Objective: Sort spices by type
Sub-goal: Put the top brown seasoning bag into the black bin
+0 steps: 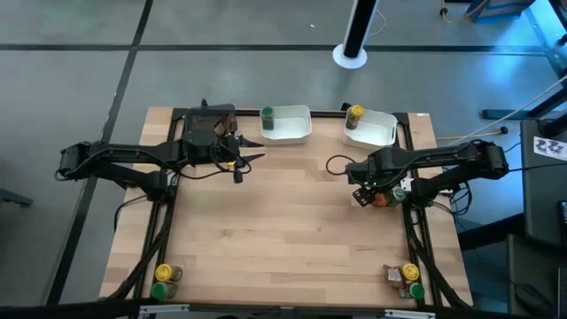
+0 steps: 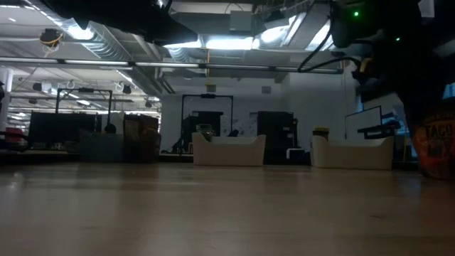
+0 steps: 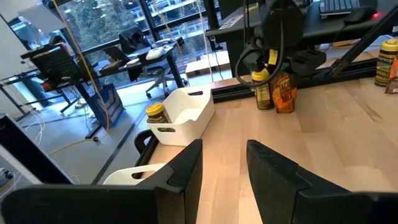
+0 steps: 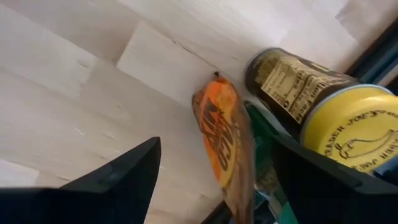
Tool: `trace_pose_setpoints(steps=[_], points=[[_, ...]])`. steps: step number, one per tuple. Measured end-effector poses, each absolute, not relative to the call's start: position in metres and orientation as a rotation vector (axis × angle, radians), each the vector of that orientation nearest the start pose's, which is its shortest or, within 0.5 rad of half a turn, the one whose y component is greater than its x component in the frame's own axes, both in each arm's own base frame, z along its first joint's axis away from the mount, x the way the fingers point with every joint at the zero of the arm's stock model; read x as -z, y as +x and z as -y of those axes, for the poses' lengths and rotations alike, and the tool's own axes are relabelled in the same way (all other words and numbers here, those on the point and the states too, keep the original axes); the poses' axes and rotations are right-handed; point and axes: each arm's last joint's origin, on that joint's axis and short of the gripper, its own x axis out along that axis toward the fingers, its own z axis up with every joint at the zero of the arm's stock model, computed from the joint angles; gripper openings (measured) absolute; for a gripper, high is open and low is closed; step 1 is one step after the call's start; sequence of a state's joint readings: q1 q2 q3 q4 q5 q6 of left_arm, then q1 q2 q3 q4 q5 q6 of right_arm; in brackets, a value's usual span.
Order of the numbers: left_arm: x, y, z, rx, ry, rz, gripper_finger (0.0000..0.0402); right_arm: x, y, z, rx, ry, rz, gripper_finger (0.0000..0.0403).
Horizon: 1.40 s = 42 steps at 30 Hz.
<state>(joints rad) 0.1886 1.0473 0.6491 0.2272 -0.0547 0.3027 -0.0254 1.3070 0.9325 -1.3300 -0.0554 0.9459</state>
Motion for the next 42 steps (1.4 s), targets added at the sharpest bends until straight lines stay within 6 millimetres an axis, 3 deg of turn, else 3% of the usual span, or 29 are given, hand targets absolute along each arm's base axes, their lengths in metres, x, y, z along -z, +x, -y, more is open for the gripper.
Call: trace_pose_setpoints(steps=[6,15,20,35,42], points=[[-0.276,0.228,-0.045,-0.215,0.289,-0.206,0.0114,-0.227,0.192,0.003,0.761,0.786,-1.547,0.0303],[-0.276,0.228,-0.045,-0.215,0.289,-0.206,0.0114,-0.205,0.183,0.002,0.774,0.813,-1.602,0.0294],[-0.276,0.228,-0.045,-0.215,0.289,-0.206,0.0114,-0.203,0.184,0.002,0.764,0.816,-1.594,0.0242],[-0.276,0.228,-0.045,-0.215,0.289,-0.206,0.0114,-0.203,0.189,0.002,0.615,0.723,-1.576,0.0018],[-0.276,0.228,-0.045,-0.215,0.289,-0.206,0.0114,-0.203,0.198,0.002,0.504,0.690,-1.508,0.0017]])
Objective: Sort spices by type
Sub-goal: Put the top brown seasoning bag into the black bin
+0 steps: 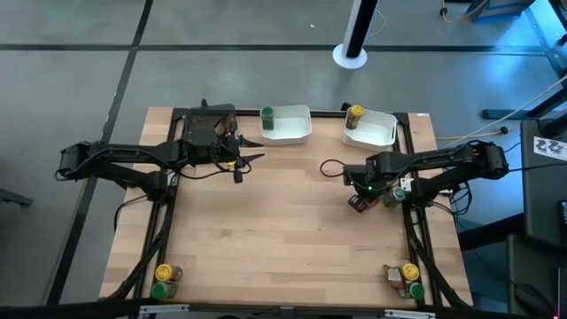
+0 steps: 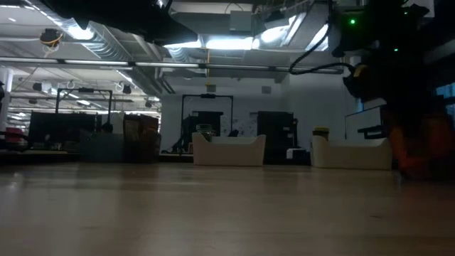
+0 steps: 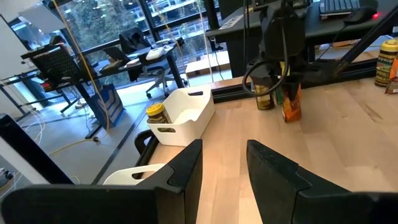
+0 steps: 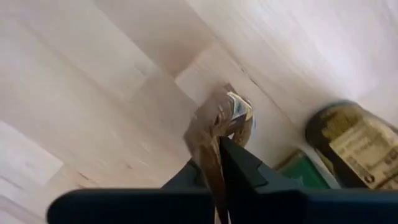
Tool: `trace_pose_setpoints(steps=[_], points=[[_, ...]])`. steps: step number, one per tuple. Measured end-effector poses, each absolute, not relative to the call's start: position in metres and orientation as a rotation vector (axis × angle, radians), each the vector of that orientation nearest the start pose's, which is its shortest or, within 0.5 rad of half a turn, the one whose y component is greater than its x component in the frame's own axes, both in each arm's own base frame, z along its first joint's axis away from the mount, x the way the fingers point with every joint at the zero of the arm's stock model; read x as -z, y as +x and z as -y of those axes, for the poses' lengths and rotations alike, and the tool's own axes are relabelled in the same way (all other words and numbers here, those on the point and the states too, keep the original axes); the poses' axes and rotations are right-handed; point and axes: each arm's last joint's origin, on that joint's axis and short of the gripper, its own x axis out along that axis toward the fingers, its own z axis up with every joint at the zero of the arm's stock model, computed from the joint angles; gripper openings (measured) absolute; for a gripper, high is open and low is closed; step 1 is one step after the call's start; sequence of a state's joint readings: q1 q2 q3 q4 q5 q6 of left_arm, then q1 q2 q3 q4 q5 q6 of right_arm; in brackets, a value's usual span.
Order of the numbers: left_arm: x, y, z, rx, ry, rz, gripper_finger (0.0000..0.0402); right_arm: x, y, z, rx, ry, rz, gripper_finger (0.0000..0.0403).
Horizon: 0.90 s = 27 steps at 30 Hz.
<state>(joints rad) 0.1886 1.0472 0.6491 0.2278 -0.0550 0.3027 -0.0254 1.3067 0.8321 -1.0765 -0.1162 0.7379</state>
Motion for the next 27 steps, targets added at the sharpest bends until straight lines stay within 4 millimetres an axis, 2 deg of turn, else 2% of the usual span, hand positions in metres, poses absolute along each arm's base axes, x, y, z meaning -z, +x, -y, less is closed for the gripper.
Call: trace_pose_setpoints(steps=[14,18,27], points=[[-0.273,0.231,-0.044,-0.166,0.273,-0.204,0.0114,-0.226,0.231,0.006,0.365,0.493,-1.205,0.0005],[-0.269,0.241,-0.044,-0.111,0.256,-0.180,0.0114,-0.230,0.241,0.007,0.342,0.426,-1.093,0.0009],[-0.244,0.270,-0.050,-0.109,0.224,-0.164,0.0114,-0.240,0.257,0.009,0.279,0.353,-0.909,0.0007]])
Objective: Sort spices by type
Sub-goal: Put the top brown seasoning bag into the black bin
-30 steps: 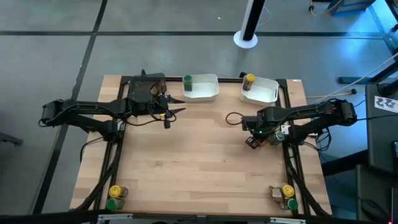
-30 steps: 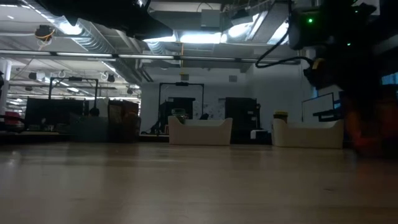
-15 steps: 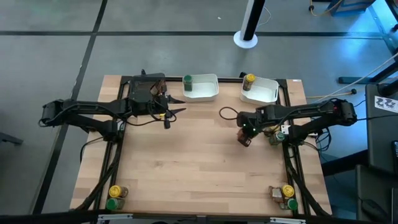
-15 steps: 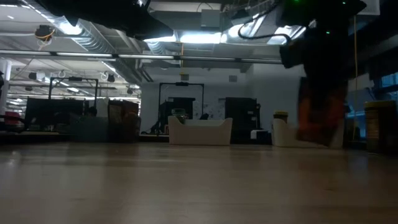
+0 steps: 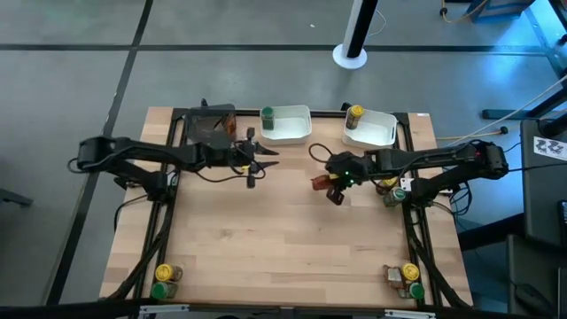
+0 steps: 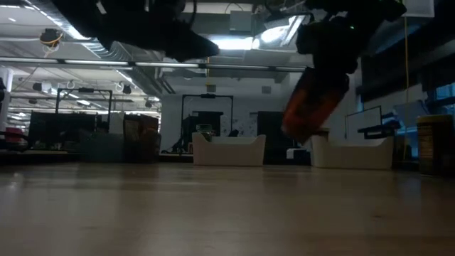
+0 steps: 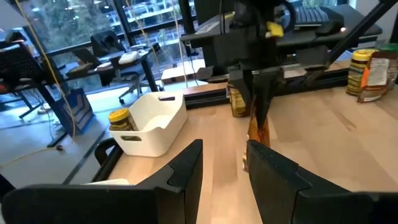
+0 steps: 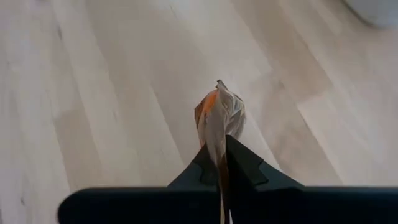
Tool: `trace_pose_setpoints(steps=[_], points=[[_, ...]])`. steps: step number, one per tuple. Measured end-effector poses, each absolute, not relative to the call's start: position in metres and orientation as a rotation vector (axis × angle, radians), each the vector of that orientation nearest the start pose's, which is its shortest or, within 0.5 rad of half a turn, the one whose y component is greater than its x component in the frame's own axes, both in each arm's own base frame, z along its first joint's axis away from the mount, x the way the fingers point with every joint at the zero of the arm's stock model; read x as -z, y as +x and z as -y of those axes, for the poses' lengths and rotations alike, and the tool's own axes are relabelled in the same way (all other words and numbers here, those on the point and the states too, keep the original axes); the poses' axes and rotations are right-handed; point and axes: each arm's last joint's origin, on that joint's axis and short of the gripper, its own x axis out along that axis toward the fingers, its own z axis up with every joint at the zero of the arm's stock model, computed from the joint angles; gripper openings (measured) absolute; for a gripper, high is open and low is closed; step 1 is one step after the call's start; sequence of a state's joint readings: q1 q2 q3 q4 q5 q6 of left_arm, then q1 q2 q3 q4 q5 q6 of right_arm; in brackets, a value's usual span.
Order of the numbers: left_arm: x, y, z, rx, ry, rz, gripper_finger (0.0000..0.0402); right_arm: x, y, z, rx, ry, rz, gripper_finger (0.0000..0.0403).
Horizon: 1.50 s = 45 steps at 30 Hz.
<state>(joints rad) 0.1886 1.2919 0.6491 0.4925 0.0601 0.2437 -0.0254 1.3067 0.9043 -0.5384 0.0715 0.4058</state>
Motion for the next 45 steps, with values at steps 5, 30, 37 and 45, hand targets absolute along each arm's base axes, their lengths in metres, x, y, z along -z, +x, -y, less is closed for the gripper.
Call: trace_pose_setpoints(steps=[5,30,37,45], points=[[-0.241,0.282,-0.052,-0.114,0.187,-0.150,0.0114,-0.243,0.261,0.009,0.255,0.332,-0.856,0.0007],[-0.216,0.350,-0.046,0.000,0.023,-0.323,0.0219,-0.257,0.275,0.009,0.165,0.191,-0.666,0.0009],[-0.210,0.362,-0.048,0.002,0.009,-0.363,0.0217,-0.250,0.282,0.009,0.142,0.176,-0.682,0.0009],[-0.202,0.362,-0.046,0.083,0.010,-0.417,0.0217,-0.239,0.295,0.008,0.105,0.160,-0.673,0.0009]])
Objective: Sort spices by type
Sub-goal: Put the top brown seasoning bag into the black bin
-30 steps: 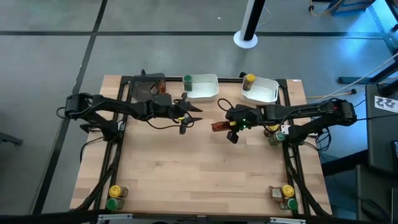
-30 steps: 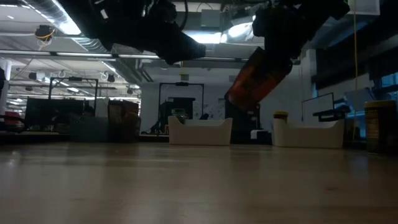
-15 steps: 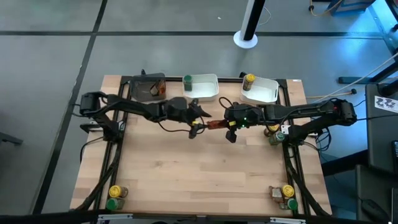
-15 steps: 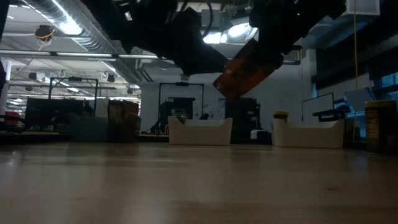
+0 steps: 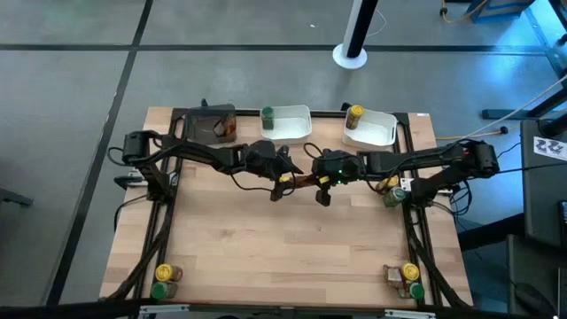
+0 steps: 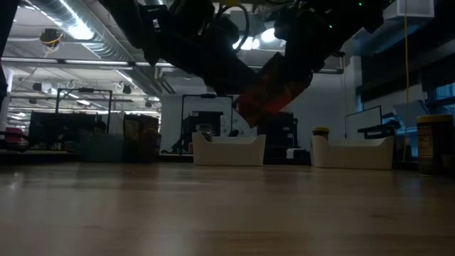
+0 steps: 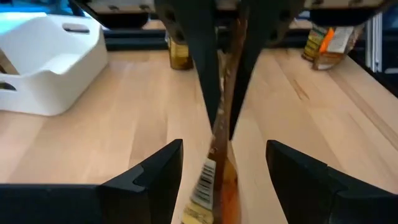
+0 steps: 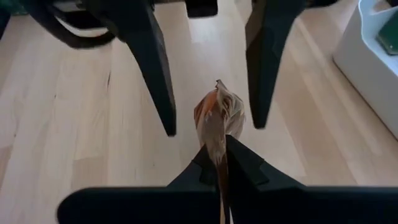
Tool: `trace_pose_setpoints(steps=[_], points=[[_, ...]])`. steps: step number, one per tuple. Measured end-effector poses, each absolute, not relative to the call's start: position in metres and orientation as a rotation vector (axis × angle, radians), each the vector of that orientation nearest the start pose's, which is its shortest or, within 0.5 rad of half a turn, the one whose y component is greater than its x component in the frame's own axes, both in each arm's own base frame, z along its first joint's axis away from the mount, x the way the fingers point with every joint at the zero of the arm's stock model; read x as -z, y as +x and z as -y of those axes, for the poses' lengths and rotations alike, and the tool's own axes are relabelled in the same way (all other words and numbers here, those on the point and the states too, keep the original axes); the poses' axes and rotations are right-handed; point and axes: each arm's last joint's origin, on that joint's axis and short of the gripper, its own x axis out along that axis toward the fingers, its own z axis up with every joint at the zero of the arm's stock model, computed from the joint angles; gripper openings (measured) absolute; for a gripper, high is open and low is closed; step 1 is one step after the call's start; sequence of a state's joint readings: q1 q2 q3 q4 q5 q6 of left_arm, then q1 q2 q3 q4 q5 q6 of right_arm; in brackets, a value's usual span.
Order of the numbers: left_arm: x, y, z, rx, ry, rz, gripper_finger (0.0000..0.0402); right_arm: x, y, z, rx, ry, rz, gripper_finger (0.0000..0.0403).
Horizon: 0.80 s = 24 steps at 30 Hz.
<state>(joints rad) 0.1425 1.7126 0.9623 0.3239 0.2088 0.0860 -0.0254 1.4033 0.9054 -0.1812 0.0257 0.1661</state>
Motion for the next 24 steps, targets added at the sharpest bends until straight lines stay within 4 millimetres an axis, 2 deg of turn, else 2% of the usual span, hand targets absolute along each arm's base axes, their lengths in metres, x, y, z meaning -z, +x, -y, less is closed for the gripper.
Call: trace_pose_setpoints(steps=[13,24], points=[[-0.2028,0.3619,-0.0482,0.080,0.021,-0.407,0.0217,-0.2456,0.3000,0.0078,0.076,0.149,-0.588,0.0009],[-0.2030,0.3618,-0.0483,0.082,0.032,-0.407,0.0208,-0.2448,0.2995,0.0078,0.076,0.150,-0.598,0.0009]])
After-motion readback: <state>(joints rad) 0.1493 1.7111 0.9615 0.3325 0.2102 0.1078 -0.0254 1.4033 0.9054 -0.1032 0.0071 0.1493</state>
